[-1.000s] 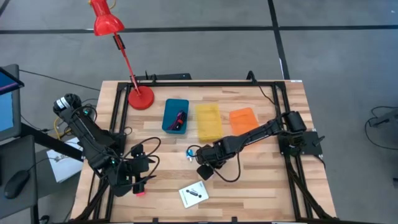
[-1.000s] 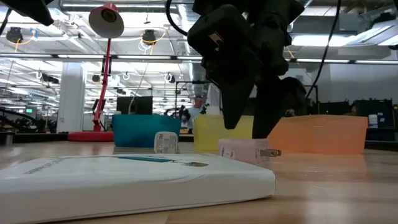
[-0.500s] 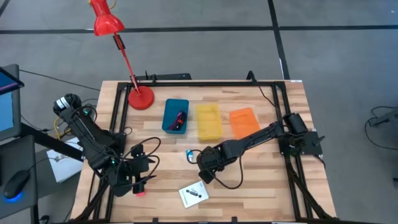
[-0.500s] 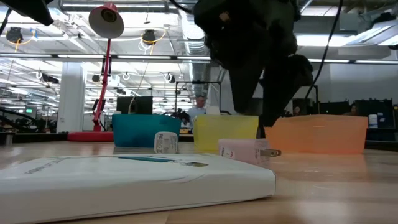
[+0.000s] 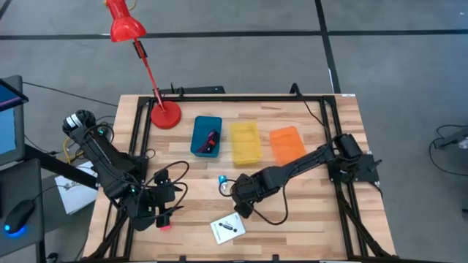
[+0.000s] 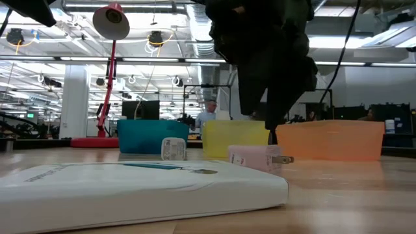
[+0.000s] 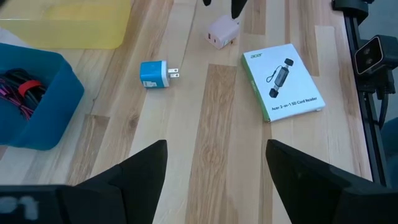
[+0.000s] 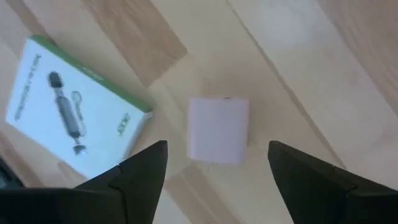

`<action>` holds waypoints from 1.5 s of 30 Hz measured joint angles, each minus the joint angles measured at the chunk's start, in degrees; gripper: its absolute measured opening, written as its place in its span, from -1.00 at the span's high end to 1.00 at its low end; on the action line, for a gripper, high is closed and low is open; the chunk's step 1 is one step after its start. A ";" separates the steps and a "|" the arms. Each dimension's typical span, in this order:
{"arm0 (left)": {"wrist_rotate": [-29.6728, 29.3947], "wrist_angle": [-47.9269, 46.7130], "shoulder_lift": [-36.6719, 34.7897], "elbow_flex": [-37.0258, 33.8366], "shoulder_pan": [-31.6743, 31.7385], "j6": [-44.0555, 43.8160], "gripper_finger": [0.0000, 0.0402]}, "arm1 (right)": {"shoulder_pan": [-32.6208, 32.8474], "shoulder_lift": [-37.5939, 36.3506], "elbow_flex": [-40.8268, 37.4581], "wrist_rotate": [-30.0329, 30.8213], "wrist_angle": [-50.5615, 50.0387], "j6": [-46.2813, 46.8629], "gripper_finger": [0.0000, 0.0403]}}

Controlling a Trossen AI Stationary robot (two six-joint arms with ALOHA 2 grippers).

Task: Pick and place items into bin
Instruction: Put the white charger adapter into the yellow bin

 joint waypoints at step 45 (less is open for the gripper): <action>1.42 0.02 0.15 0.04 0.04 -0.02 -0.31 | 3.12 13.46 23.36 -0.70 -25.53 23.23 -0.37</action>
